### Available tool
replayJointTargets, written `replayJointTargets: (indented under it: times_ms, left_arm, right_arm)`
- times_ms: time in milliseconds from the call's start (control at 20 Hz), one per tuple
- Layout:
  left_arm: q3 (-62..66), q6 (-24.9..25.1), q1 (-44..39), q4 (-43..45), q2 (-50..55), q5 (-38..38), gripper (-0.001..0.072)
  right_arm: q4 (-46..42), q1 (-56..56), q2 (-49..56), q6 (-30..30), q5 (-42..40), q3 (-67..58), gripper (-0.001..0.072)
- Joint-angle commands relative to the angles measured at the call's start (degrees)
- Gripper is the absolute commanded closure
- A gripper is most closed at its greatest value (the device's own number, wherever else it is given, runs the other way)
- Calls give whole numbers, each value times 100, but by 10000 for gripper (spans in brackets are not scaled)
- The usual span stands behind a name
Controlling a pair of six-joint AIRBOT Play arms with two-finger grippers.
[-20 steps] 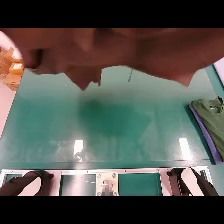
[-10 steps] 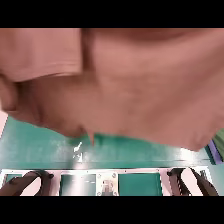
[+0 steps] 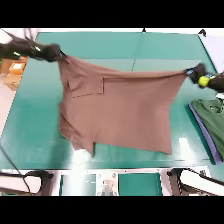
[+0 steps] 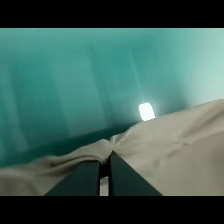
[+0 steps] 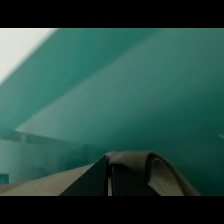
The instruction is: Fold the shirts.
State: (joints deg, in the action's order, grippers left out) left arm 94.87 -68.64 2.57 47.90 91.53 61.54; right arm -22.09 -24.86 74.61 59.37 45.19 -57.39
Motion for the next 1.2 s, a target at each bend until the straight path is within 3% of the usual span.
replayJointTargets:
  times_ms: [0, 100, 250, 450, 550, 750, 1150]
  left_arm:
    - [111, 472, -9, -815, 1154, -1047, 679]
    - [267, 562, -9, -935, 1290, -1622, 679]
    - [348, 691, 46, -863, 1300, -1818, 679]
    - [348, 697, 236, -595, 1300, -1528, 679]
    - [378, 699, 415, -566, 1298, -984, 679]
    - [442, 553, 719, -240, 1261, 190, 680]
    - [339, 306, 706, 885, 1322, 1397, 679]
  right_arm:
    - [284, 232, 1786, -155, -247, -669, 701]
    - [411, 232, 2487, -72, -35, -1480, 700]
    - [402, 238, 3042, 214, 205, -2481, 700]
    - [282, 234, 3003, 240, 723, -2918, 701]
    - [-511, 240, 2815, 627, 1093, -2903, 702]
    - [-1641, 374, 1952, 1012, 1187, -1849, 702]
    - [-1700, 579, 1296, 911, 911, 426, 701]
